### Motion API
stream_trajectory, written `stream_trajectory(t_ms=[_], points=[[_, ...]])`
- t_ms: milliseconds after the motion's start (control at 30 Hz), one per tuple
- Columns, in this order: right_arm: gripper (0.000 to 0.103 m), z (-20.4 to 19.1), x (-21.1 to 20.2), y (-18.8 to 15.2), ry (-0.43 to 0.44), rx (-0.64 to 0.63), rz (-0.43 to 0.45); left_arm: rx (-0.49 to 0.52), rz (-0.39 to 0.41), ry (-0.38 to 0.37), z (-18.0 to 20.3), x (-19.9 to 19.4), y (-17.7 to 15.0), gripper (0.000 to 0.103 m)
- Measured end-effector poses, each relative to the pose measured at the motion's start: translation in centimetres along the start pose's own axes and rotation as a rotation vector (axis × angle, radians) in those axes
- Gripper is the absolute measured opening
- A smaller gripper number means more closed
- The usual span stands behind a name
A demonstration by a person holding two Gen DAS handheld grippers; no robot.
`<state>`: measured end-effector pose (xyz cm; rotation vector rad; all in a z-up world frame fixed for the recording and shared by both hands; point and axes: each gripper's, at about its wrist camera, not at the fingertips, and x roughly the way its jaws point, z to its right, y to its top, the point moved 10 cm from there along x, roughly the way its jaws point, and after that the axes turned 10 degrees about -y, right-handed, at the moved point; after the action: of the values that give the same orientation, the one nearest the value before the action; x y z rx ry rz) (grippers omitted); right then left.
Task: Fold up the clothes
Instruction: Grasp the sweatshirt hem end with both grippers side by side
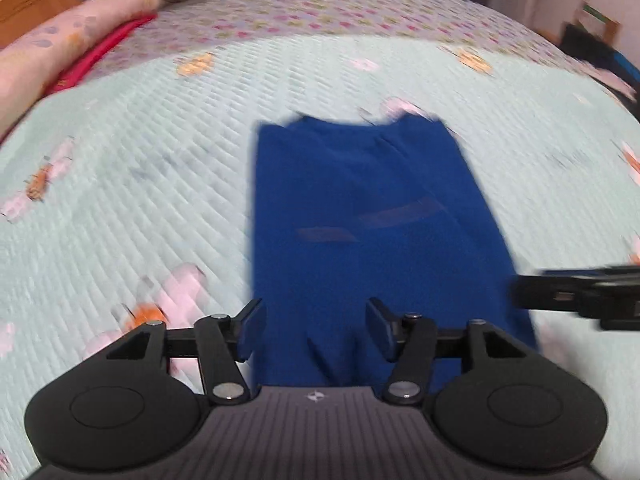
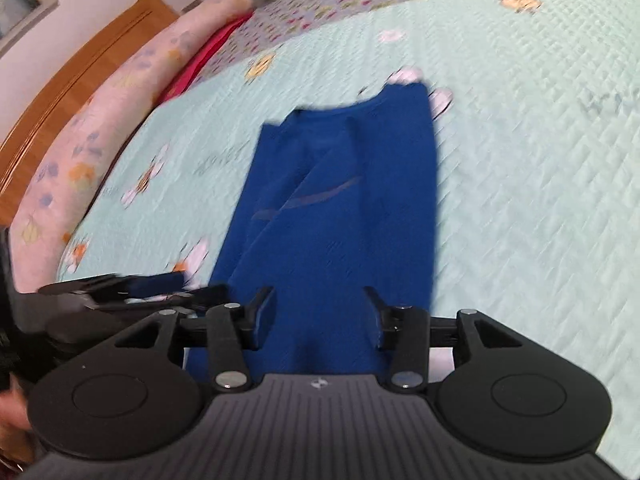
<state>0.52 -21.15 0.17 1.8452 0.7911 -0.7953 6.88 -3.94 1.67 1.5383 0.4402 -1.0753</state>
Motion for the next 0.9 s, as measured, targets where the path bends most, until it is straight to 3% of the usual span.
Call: stream_trajectory(t_ms=[133,233,433,533,667,900], points=[[0.055,3.3,3.0,4.1,-0.066,-0.01,0.041,-0.028,-0.014,0.05,-3.9,4.7,3.6,0.063],[0.055,5.5,5.9,5.9,-0.06,0.052,0.029,-0.062,-0.018,0.065,-6.2,7.8,4.8,0.063],[0.056,7.0,9.9,7.4,0.076,0.136,0.04,-0.122,0.058,-0.098,-6.8,10.9,6.4,0.063],[0.06,7.0,10.9,8.8,0.172,0.176,0.056,-0.173,0.1,-0.183,-7.1,12.0,7.4,0.068],[0.062,6.6,12.5,10.5,0.266,0.185,0.045,-0.15,0.136,-0.297,-6.7,13.2,8.7,0.074],[0.062,5.2,14.7,12.8,0.354,0.17,0.017,-0.183,0.169,-0.436,-6.6,15.2,11.3,0.074]])
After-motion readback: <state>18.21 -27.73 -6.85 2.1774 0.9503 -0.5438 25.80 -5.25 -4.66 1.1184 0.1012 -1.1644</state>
